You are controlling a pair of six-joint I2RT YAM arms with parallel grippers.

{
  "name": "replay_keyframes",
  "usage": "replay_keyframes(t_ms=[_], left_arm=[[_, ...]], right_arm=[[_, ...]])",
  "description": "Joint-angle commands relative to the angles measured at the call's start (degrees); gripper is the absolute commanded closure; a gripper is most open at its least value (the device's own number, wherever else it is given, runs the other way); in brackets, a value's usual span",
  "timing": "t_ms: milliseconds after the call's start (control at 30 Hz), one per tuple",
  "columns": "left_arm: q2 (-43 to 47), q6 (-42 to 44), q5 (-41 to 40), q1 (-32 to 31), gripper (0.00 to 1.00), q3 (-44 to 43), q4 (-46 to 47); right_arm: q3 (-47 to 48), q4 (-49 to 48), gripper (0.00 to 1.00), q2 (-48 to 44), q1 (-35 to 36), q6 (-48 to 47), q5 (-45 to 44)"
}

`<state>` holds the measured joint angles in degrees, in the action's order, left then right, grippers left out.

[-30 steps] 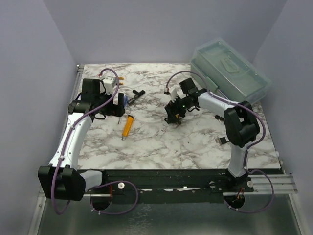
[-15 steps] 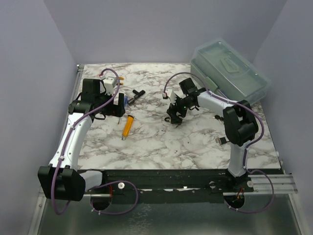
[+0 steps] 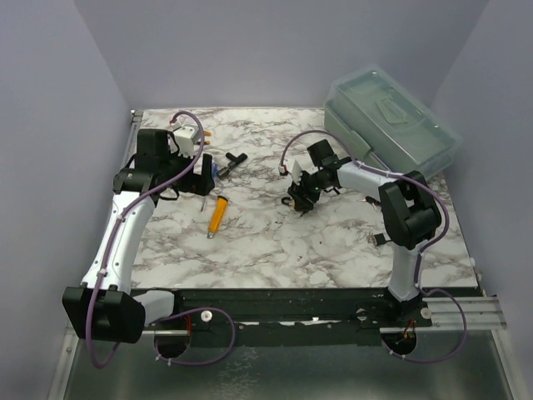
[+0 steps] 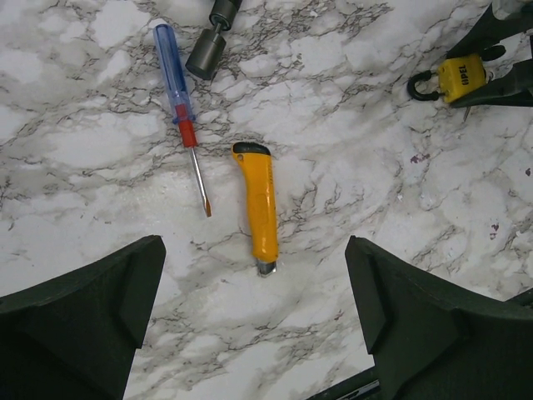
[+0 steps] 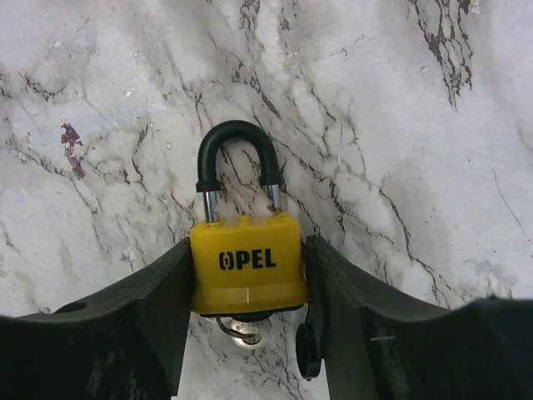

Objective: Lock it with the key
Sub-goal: Pick up the lock from the center of the board.

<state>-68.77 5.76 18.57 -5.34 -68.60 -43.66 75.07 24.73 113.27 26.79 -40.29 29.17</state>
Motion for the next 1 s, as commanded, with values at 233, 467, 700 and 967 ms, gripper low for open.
replay_keyframes(t_ms=[233, 467, 700, 967], left_arm=[[2.4, 16.3, 12.3, -0.6, 0.01, -2.8, -0.8], [5.8, 32.9, 20.1, -6.3, 0.02, -1.7, -0.2], [6.8, 42.4, 20.5, -16.5, 0.17, -0.3, 6.2], [4.1, 46.8, 15.5, -29.0, 0.31, 0.6, 7.7]], right_arm=[[6.0, 9.7, 0.62, -8.5, -0.2, 7.4, 12.4], [9.3, 14.9, 0.66, -13.7, -0.2, 18.0, 29.9], [10.3, 14.7, 0.68, -15.9, -0.2, 25.8, 40.3], [9.5, 14.0, 0.7, -16.2, -0.2, 29.0, 43.7]])
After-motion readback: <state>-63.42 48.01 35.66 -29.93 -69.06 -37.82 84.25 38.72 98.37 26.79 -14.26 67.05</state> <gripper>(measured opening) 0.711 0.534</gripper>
